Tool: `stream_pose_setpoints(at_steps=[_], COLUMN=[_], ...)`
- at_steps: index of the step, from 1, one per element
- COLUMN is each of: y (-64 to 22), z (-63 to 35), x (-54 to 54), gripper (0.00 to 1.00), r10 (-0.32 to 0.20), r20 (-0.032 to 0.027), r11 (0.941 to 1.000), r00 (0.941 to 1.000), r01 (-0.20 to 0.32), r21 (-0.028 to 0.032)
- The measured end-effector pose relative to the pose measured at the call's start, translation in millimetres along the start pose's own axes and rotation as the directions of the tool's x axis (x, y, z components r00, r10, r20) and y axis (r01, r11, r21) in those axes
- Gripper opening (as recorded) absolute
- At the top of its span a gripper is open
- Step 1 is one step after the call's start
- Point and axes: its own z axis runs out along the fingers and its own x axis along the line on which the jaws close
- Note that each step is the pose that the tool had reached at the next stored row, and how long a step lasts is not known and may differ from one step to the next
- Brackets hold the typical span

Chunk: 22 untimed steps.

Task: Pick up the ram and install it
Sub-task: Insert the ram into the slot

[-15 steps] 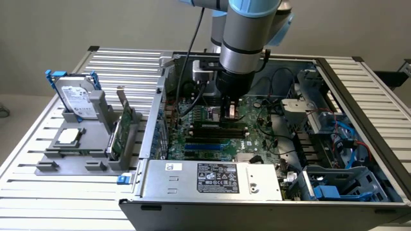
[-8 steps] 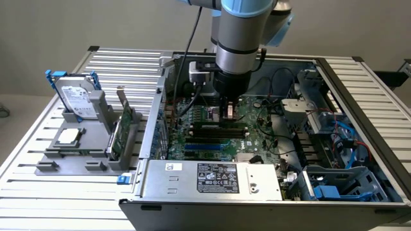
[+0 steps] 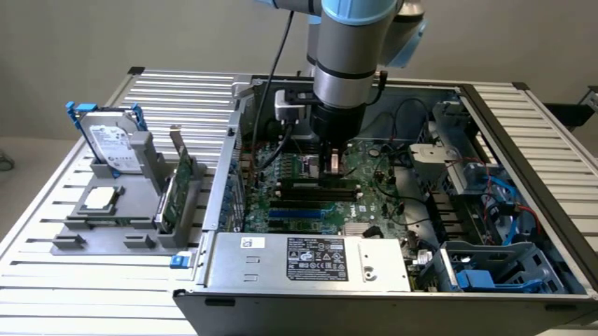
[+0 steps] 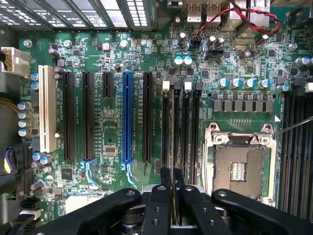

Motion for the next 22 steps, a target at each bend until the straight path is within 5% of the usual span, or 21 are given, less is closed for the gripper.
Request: stream_pose_setpoints(at_steps=[22], y=[-1.9], z=[4.6], x=[3.8], gripper=[0.13], r10=[0.000], r20=[-0.0081], r11=[1.0000], r00=[1.0000], r01=[0.000], r21=[0.0000])
